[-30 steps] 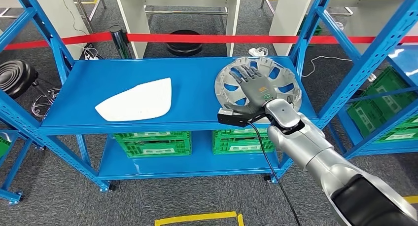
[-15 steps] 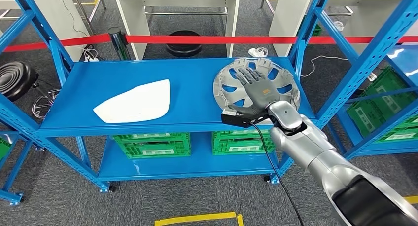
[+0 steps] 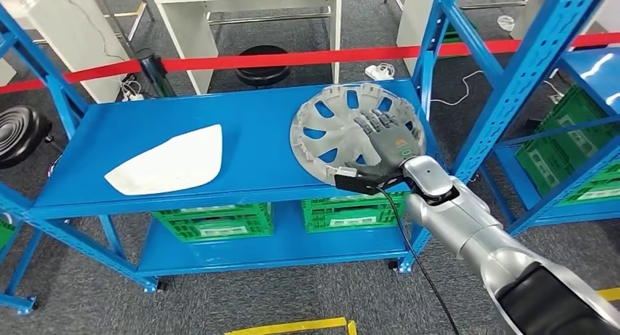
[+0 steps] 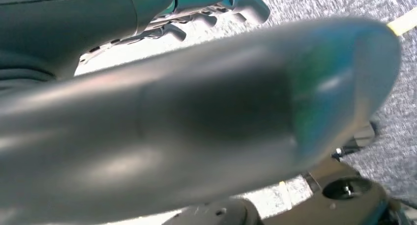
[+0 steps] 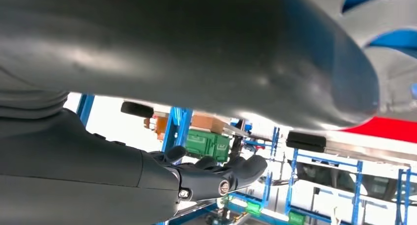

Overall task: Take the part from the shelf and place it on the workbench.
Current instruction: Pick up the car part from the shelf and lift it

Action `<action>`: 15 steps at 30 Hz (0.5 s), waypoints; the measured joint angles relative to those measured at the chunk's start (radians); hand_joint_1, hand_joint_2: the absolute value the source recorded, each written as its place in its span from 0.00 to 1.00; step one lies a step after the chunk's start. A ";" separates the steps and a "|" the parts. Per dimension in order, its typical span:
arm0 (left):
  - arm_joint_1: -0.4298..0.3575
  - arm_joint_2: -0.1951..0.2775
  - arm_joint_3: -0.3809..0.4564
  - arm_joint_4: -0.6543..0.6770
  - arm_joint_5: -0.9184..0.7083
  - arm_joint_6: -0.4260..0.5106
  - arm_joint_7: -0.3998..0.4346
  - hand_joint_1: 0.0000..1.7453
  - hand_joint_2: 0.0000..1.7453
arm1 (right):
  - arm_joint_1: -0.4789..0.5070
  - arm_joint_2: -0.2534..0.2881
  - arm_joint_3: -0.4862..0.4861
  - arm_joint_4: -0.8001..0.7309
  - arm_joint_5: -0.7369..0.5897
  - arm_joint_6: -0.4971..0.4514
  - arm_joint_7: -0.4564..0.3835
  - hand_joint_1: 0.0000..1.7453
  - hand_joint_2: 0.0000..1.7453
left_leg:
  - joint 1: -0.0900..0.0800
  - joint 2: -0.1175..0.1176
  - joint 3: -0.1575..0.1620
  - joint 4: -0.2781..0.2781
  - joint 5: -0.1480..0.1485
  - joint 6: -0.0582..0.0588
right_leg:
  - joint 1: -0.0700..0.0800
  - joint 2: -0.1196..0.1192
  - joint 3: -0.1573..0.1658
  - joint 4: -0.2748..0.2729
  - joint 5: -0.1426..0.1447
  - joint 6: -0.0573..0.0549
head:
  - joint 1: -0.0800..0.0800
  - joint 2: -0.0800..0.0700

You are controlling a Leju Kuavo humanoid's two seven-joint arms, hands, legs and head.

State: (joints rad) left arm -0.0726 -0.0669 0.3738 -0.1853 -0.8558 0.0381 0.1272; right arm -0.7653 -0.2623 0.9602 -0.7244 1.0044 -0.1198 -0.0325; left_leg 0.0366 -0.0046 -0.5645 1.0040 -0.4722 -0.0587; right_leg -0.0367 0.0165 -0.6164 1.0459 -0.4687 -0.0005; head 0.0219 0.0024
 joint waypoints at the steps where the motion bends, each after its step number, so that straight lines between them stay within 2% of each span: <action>1: -0.001 0.001 0.000 0.000 -0.001 -0.003 -0.002 0.00 0.00 | 0.000 0.000 0.000 0.002 -0.003 0.001 -0.003 0.00 0.00 | 0.000 0.000 0.001 -0.003 0.001 0.006 | 0.001 0.000 0.000 0.000 -0.001 -0.002 | -0.002 0.000; 3: -0.001 0.001 0.000 0.000 -0.002 -0.006 -0.006 0.00 0.00 | 0.001 0.002 0.000 0.006 -0.013 0.006 -0.011 0.00 0.00 | 0.000 0.000 0.003 -0.006 0.001 0.011 | 0.004 0.000 0.000 0.000 -0.004 -0.007 | -0.002 0.000; 5: -0.001 0.001 0.000 0.000 -0.004 -0.008 -0.008 0.00 0.00 | 0.001 0.005 0.000 0.011 -0.032 0.016 -0.020 0.00 0.00 | 0.002 0.000 0.005 -0.008 0.001 0.010 | 0.008 0.000 0.000 0.001 -0.006 -0.010 | -0.002 0.000; 9: 0.000 0.001 0.000 0.000 -0.006 -0.008 -0.012 0.00 0.00 | 0.004 0.021 0.000 0.030 -0.072 0.033 -0.024 0.00 0.00 | 0.005 0.000 0.007 -0.009 0.001 -0.014 | 0.011 -0.001 0.001 0.002 -0.007 -0.011 | -0.002 0.000; 11: 0.000 0.001 0.001 0.000 -0.006 -0.007 -0.014 0.00 0.00 | 0.009 0.030 0.000 0.040 -0.088 0.037 -0.014 0.00 0.00 | 0.004 0.000 0.007 -0.009 0.000 -0.018 | 0.011 -0.002 0.002 0.000 -0.007 -0.011 | -0.002 0.000; 15: 0.001 0.000 0.004 0.000 -0.006 0.001 -0.017 0.00 0.00 | 0.027 0.054 -0.004 0.062 -0.126 0.044 0.015 0.00 1.00 | 0.002 0.000 0.007 -0.006 -0.001 -0.016 | 0.010 -0.002 0.007 -0.004 -0.006 -0.009 | -0.002 0.000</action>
State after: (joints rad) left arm -0.0717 -0.0664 0.3780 -0.1854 -0.8621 0.0390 0.1105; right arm -0.7383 -0.2078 0.9558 -0.6620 0.8781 -0.0759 -0.0171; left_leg 0.0381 -0.0046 -0.5577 0.9975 -0.4734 -0.0752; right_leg -0.0264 0.0147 -0.6099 1.0416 -0.4747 -0.0091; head 0.0203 0.0024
